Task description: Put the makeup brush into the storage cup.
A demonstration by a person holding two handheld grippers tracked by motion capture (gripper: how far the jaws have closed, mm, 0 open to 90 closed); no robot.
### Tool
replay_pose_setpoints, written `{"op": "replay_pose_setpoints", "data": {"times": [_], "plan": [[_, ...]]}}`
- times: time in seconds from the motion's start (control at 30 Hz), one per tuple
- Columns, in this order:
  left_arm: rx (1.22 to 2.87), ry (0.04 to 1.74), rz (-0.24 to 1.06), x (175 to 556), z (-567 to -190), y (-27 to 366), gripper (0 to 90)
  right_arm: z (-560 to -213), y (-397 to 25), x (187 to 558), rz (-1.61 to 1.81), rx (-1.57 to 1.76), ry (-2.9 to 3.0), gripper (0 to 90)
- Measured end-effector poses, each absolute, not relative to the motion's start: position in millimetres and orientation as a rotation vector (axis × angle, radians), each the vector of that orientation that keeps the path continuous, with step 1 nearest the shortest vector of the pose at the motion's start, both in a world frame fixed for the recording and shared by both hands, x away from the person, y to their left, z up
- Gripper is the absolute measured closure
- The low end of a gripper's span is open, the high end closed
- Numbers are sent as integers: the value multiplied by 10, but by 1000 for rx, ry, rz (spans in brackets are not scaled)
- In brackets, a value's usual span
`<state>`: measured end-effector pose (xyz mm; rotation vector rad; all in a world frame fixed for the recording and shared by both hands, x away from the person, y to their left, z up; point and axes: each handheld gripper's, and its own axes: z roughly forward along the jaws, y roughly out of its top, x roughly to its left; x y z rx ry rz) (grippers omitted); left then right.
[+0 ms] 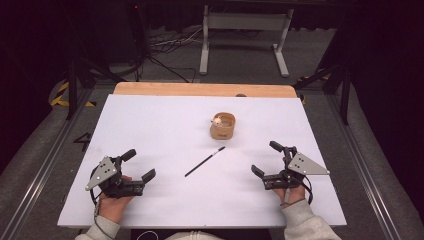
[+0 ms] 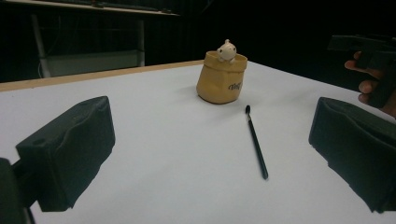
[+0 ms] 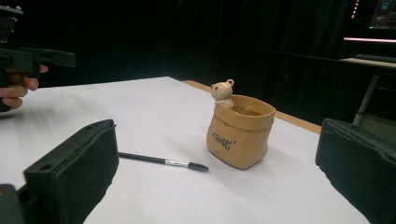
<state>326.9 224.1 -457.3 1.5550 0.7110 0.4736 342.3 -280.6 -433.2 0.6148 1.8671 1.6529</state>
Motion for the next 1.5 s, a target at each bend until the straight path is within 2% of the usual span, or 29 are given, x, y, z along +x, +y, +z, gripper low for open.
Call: {"op": "replay_pose_setpoints", "data": {"times": [0.23,0.83,1.3,1.5], "plan": [[1560,707,467,3306,-4537,2189,14,-4338,-2825,3432,1664,617,1869,0],[1568,629,402,3589,-4261,1676,13,-4356,-2840,3442,1670,643,1887,0],[1593,564,332,3742,-4158,1409,11,-4363,-2850,3448,1688,663,1887,0],[1592,553,340,3787,-4095,1292,11,-4366,-2851,3450,1693,674,1888,0]]}}
